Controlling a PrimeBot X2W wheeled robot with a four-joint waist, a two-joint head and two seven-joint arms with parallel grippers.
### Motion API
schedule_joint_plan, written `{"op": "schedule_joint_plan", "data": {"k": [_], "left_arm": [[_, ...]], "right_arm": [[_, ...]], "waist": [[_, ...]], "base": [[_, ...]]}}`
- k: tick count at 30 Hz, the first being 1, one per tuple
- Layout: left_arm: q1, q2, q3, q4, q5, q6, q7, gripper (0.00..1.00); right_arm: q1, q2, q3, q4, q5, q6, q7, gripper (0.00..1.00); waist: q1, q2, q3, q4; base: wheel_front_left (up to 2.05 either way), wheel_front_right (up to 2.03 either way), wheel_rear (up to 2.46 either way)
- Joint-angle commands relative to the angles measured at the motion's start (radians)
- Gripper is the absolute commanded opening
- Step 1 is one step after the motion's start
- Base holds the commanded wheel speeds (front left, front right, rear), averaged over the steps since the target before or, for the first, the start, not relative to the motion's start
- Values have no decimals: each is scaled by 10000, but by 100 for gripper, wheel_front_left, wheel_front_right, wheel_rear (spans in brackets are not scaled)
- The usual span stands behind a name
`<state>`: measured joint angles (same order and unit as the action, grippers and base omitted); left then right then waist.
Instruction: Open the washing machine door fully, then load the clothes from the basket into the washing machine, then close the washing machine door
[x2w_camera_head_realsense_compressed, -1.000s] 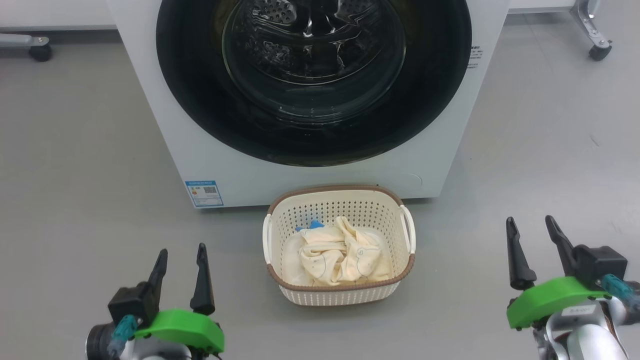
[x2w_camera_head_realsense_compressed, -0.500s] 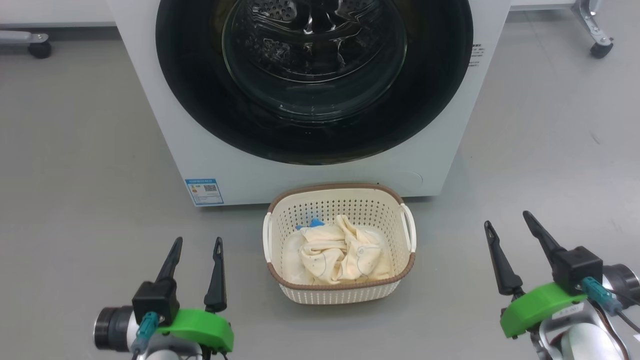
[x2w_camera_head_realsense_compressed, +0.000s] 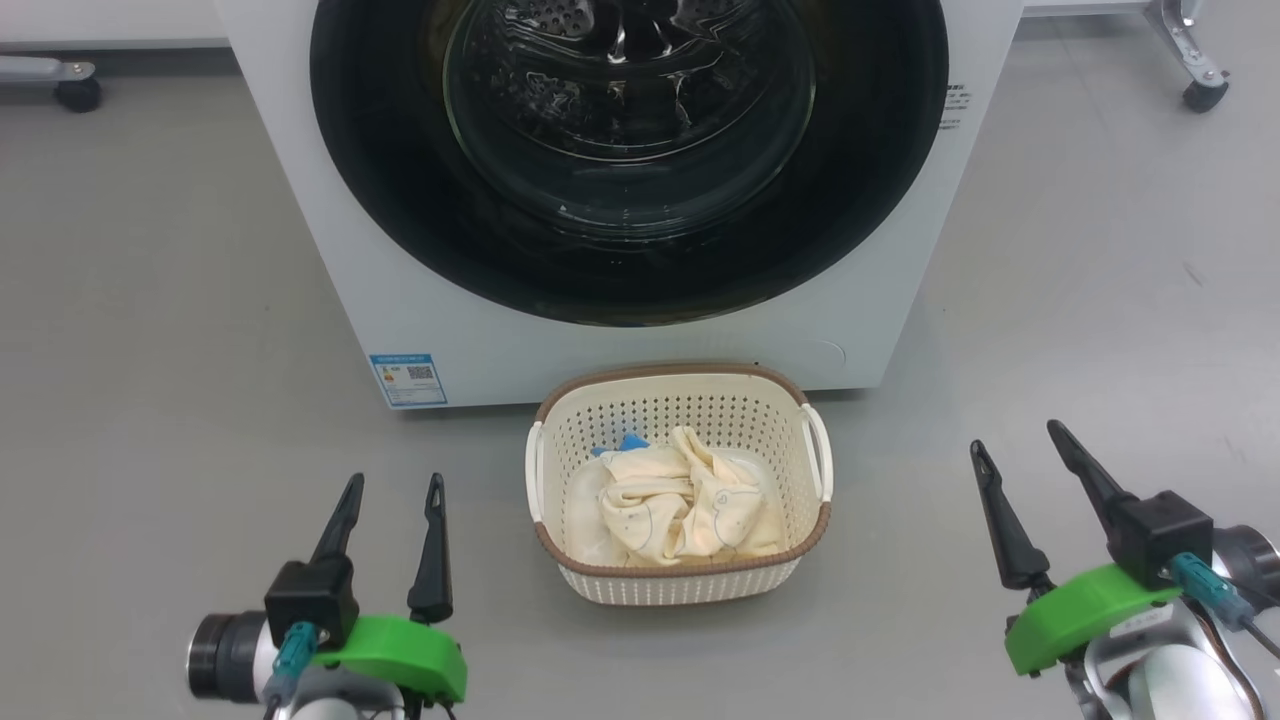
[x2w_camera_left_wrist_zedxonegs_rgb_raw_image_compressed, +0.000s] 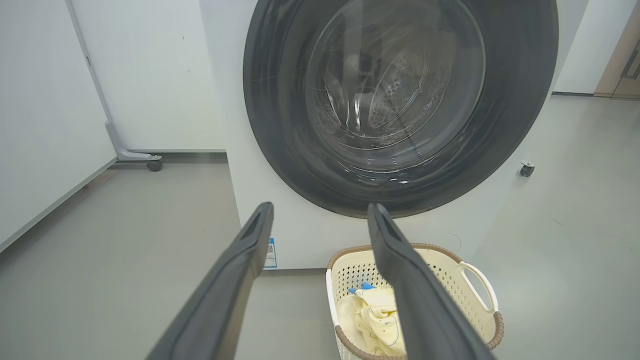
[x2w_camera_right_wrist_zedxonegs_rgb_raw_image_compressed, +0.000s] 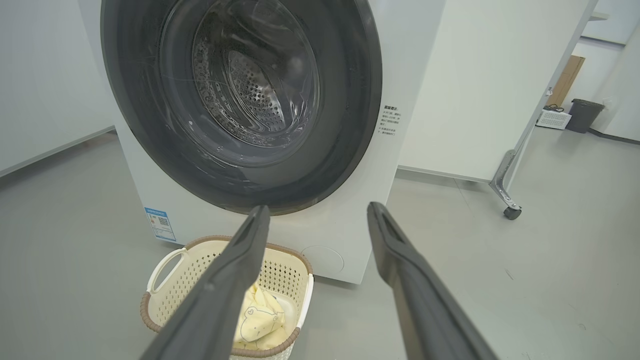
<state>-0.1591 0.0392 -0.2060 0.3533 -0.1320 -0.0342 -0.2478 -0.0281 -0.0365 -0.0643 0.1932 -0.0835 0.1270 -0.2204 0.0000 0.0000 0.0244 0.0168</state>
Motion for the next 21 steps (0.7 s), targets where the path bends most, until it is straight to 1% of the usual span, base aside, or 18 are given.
{"op": "schedule_joint_plan", "data": {"k": [1,6,11,15,21], "left_arm": [[-538,117,287,-263,-13,68,-139,100],[-535,133,266,-281,60,91,-139,100],[-545,134,241,-312,112,98,-139,100],[-550,134,237,-345,132,122,-139,100],[-553,143,273,-365,136,121,-139,100]], "right_arm": [[-559,-147,164,-336,67,37,-145,100],[-553,-143,169,-325,86,37,-155,100],[-560,-140,147,-315,112,37,-168,100],[-557,-139,138,-320,147,37,-170,100],[-582,-138,101,-294,192,37,-179,100]], "waist": [[0,0,-5,0],[0,0,-11,-10],[0,0,3,-14],[0,0,9,-19],[0,0,12,-51]], "base": [[0,0,0],[13,13,-26],[52,52,-104],[87,87,-175],[119,119,-238]]}}
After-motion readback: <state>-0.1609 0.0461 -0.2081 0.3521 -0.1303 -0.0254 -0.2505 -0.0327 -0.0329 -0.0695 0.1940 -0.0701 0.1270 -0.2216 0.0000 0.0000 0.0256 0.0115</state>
